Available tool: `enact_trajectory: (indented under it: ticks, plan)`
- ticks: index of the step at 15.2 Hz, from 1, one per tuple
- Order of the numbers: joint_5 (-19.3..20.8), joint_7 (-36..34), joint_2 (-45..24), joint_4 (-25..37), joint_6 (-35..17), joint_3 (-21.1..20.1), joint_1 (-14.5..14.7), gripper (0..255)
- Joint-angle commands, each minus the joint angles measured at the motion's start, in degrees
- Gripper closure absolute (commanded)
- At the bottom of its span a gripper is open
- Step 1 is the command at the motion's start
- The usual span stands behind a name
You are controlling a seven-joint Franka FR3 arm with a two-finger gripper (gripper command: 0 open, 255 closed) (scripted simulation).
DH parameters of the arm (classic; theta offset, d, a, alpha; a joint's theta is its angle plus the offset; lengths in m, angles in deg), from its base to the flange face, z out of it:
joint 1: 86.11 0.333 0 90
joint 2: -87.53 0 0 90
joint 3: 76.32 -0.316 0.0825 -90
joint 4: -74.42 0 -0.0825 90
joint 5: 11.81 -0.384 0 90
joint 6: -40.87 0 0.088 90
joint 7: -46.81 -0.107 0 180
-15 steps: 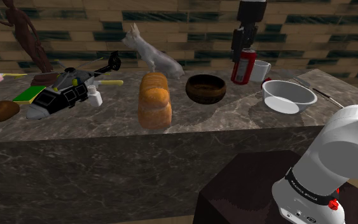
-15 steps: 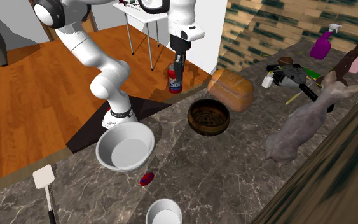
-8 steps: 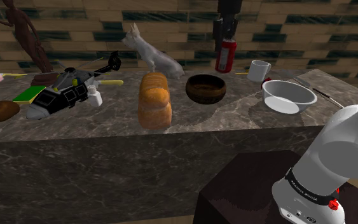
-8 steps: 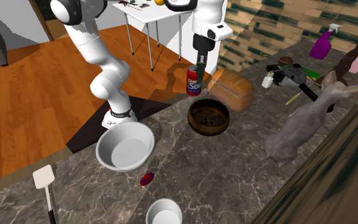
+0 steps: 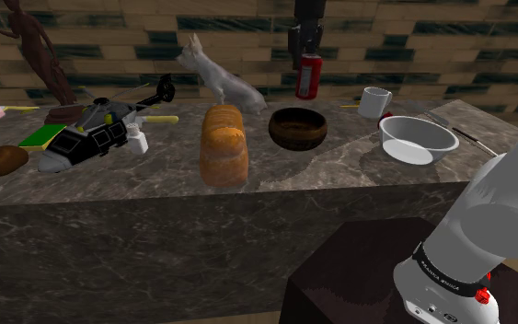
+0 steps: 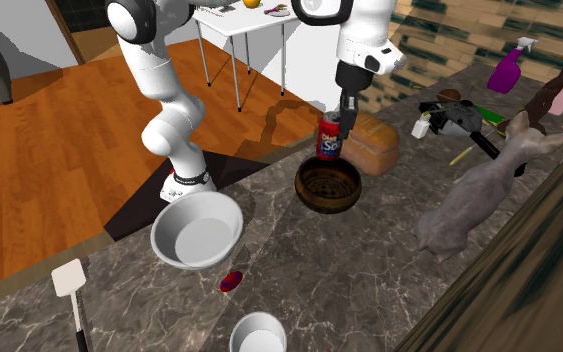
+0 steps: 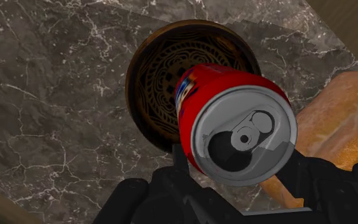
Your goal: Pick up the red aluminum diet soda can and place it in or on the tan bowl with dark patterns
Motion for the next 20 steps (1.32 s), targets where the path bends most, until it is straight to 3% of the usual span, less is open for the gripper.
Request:
enact_trajectory:
  ticks: [1, 14, 20]
  plan:
    - [0.0, -0.1, 0.1, -1.6, -1.5, 0.0, 0.0, 255]
    - [0.0, -0.1, 0.6, -12.0, -11.6, 0.0, 0.0, 255]
    - [0.0, -0.1, 0.5, -12.2, -11.8, 0.0, 0.0, 255]
